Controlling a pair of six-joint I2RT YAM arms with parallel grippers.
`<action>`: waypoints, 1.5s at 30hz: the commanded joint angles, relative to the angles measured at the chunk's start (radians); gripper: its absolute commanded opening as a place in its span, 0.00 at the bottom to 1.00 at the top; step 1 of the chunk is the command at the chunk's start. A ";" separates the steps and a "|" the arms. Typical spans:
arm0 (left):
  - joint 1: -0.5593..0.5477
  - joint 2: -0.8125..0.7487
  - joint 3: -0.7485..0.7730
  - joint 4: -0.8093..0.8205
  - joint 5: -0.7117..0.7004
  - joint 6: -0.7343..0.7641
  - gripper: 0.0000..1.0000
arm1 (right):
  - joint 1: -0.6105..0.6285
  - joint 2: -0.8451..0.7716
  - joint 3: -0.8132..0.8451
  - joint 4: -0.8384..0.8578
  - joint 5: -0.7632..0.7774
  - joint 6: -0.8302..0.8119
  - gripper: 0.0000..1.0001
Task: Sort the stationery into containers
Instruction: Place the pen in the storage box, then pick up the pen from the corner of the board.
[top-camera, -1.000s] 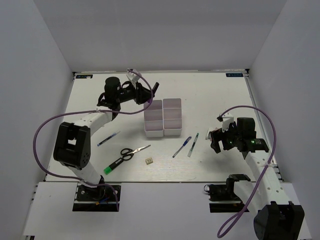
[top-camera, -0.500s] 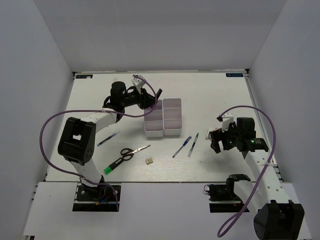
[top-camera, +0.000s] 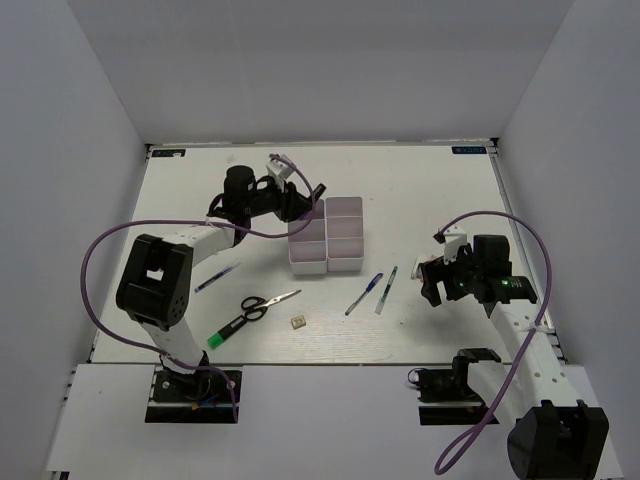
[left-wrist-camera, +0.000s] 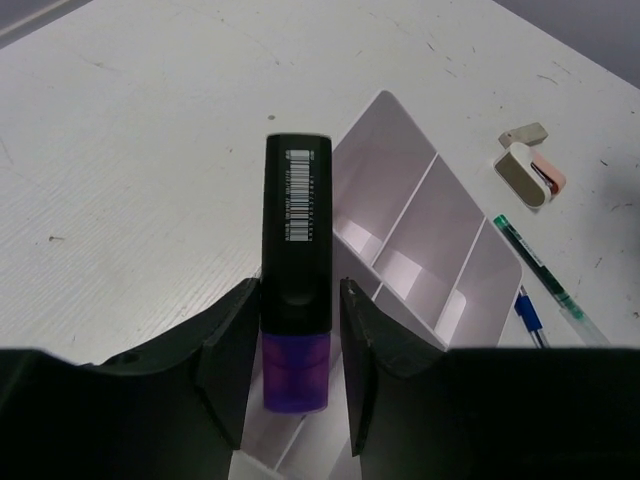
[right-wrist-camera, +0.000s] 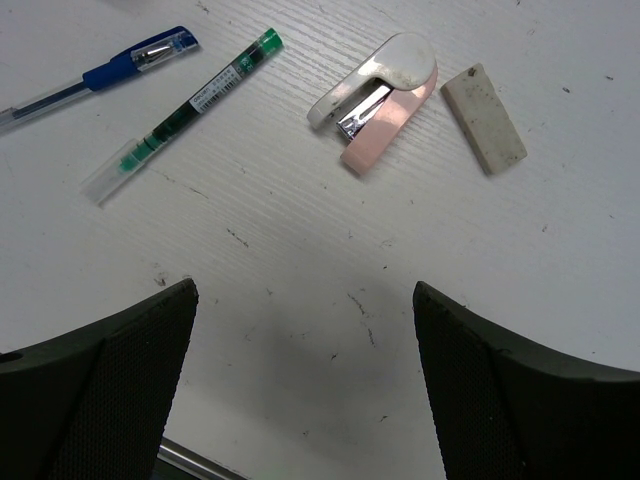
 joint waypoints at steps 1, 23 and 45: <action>-0.013 -0.049 0.022 -0.026 -0.012 0.040 0.49 | 0.000 -0.011 0.027 -0.010 -0.014 -0.006 0.90; -0.135 -0.552 -0.020 -1.184 -0.689 -0.180 0.48 | 0.000 -0.034 0.022 -0.010 -0.049 -0.013 0.76; -0.283 -0.380 -0.271 -1.394 -0.920 -0.262 0.69 | 0.000 -0.039 0.033 -0.034 -0.072 -0.010 0.81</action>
